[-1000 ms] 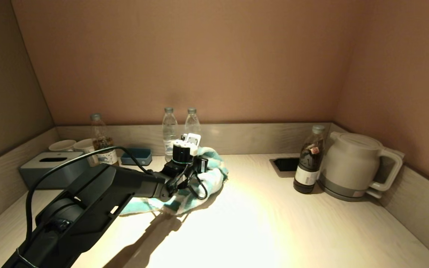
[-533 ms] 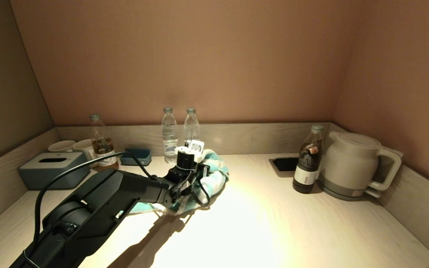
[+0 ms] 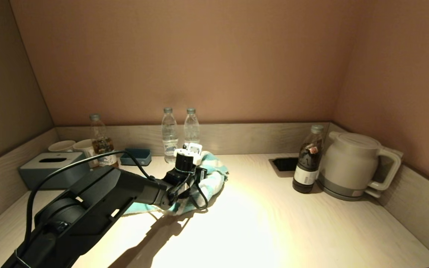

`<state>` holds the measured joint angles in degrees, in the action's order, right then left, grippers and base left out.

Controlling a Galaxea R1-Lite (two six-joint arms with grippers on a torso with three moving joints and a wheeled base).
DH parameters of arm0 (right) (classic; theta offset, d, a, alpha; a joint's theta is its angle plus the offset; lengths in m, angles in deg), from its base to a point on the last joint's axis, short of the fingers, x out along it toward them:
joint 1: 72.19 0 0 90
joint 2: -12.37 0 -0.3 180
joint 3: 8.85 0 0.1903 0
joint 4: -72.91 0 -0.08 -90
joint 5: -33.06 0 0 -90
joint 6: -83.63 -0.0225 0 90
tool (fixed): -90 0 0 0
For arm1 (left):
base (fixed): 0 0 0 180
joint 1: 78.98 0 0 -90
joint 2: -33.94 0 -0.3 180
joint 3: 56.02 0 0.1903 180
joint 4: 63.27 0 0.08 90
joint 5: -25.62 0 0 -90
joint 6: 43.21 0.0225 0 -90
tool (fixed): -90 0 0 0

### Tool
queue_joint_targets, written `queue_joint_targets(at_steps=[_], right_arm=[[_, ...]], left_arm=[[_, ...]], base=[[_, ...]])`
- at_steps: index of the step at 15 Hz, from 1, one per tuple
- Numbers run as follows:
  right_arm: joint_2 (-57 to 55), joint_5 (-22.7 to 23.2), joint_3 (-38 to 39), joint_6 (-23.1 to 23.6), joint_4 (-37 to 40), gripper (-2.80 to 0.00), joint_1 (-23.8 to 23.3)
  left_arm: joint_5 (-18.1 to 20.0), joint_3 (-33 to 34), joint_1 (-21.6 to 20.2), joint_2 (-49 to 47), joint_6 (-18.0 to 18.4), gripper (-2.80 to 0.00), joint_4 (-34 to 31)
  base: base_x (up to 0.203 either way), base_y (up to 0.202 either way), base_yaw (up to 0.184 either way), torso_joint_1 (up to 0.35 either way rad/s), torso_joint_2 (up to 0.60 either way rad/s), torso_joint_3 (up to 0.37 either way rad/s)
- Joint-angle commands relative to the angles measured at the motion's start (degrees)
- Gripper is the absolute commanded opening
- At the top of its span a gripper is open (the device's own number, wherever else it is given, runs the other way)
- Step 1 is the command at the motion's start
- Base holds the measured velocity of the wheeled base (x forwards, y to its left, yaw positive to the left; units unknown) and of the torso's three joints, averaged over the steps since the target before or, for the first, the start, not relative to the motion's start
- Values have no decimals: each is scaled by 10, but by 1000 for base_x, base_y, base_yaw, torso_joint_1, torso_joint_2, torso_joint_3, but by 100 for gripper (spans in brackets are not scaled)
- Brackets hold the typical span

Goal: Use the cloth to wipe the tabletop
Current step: Sweep the stains on the table

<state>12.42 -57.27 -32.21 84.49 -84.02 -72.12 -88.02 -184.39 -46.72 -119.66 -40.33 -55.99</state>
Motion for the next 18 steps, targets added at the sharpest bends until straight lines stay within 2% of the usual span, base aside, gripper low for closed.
queue_joint_targets(at_steps=[1,6,8,15,18], right_arm=[[0,0,0,0,-1,-280,0],[0,1,0,0,-1,-280,0],[0,0,0,0,-1,-280,0],[0,1,0,0,-1,-280,0],[0,1,0,0,-1,-280,0]], left_arm=[[-8,30,3,29,-1,-280,1],[-27,73,5,52,-2,-280,3],[-36,137,5,88,-4,-280,4],[-62,229,2,140,-7,-280,7],[-79,270,-12,168,-9,-280,7]], base=[[0,0,0,0,0,0],[0,0,0,0,0,0],[0,0,0,0,0,0],[0,0,0,0,0,0],[0,0,0,0,0,0]])
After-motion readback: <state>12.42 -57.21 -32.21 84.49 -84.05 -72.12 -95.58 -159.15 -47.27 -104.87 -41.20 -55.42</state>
